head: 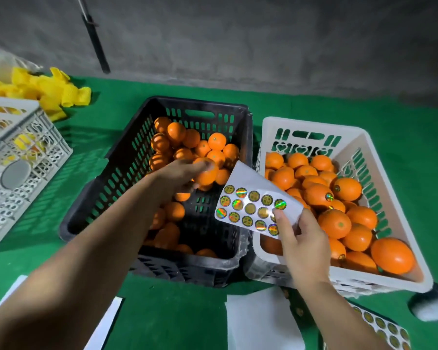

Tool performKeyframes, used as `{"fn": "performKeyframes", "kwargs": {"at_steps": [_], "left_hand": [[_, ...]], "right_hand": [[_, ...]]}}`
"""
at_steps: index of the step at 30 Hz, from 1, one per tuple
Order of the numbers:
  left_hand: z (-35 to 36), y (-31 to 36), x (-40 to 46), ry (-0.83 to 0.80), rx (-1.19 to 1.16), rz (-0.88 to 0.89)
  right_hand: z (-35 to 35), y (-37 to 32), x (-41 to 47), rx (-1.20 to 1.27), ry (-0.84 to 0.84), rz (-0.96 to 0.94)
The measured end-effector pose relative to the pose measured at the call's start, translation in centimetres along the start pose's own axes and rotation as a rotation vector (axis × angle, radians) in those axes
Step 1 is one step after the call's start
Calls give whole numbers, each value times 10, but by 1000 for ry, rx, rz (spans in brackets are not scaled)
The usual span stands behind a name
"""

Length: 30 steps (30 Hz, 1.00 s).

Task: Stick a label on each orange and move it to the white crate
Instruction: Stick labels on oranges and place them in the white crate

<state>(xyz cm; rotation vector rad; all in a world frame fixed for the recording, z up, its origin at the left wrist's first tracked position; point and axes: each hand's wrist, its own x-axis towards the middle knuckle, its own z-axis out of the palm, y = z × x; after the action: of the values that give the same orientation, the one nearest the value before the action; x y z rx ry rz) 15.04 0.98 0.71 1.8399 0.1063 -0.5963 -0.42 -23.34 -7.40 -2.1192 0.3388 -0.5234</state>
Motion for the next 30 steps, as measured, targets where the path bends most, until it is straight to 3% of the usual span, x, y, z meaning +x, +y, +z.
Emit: {"fn": "performKeyframes", "kwargs": {"at_steps": [3, 8, 10, 12, 15, 16, 18, 20, 21, 24, 27, 30], "left_hand": [[3, -18, -24, -53, -321, 110], [47, -51, -83, -301, -685, 228], [63, -54, -103, -343, -745, 253], [76, -55, -119, -266, -756, 300], [88, -58, -136, -139, -583, 387], [90, -59, -140, -124, -504, 420], [93, -59, -150, -111, -368, 471], [96, -58, -161, -152, -312, 524], [97, -58, -166, -168, -303, 548], [93, -56, -181, -169, -230, 598], [90, -55, -193, -187, -195, 616], [94, -54, -199, -196, -246, 659]], "right_hand": [[-17, -6, -2, 459, -50, 88], [-48, -19, -15, 773, -83, 205], [-55, -27, -23, 761, -115, 217], [-59, -38, -30, 723, -109, 207], [-65, -55, -40, 375, 76, 174], [-69, -61, -43, 186, 169, 93], [-79, -70, -49, -93, 231, -287], [-89, -84, -50, -210, 50, -590], [-93, -88, -50, -221, -55, -635], [-106, -97, -47, -127, -247, -556], [-113, -98, -51, -58, -316, -466], [-113, -99, -57, 207, -396, -226]]}}
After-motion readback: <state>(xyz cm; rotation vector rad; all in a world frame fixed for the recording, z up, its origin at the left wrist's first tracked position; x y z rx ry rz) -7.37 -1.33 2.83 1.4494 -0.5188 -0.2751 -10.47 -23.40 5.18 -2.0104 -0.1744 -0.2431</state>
